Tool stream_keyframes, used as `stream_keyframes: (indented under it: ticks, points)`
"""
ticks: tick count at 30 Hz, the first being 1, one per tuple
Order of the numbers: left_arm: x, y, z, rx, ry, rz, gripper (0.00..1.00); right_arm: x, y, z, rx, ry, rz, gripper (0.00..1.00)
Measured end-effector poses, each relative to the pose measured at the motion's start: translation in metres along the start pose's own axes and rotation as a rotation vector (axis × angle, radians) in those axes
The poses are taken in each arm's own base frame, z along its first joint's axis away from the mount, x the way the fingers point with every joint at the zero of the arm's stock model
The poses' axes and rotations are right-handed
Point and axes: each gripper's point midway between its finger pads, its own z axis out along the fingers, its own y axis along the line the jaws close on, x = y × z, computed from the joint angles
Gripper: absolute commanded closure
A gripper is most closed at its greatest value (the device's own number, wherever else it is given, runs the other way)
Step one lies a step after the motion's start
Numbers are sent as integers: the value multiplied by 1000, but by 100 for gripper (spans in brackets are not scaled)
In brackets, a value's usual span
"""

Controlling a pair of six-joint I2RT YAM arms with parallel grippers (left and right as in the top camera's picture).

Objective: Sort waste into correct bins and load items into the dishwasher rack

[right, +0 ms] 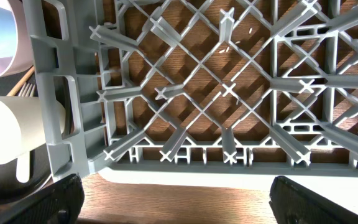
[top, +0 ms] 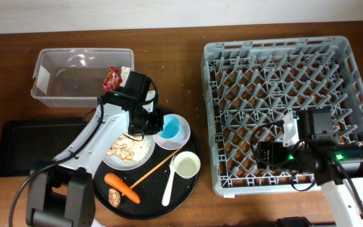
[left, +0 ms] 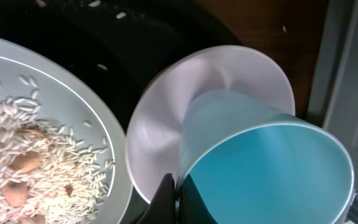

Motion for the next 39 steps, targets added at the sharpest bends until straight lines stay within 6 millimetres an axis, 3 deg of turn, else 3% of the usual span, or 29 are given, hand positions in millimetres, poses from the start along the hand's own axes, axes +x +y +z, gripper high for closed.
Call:
stream_keyframes:
  ticks: [3,5,7,9,12,16,17,21,28,33,39]
  points:
    - [4,-1,0,9,17,-4,100,0,0,0,0,0,0,2]
    - [2,-2,-11,68,12,-34,100,0,0,0,0,-1,0,2]
    - [-12,-7,-39,170,-58,-56,100,-7,1,0,-4,-29,-6,2]
    - [-23,-25,-76,314,-144,-24,100,-22,9,-1,-46,-90,-31,2]
    - [-15,-58,-102,505,-138,65,100,-46,47,-10,-246,-196,-175,2]
    - [7,-97,-124,753,-83,218,99,-51,101,-35,-560,-291,-408,1]
    - [14,-108,-130,810,-70,267,99,-49,107,-37,-601,-294,-445,2]
    - [34,-133,-140,928,-32,370,99,-42,128,-46,-776,-306,-576,2]
    - [39,-139,-148,988,-23,394,99,-33,152,-68,-1028,-365,-707,1]
    - [40,-140,-150,1006,-17,396,99,-35,158,-80,-1097,-420,-755,1]
    - [56,-156,-153,1056,33,434,100,-37,159,-77,-1110,-411,-747,4]
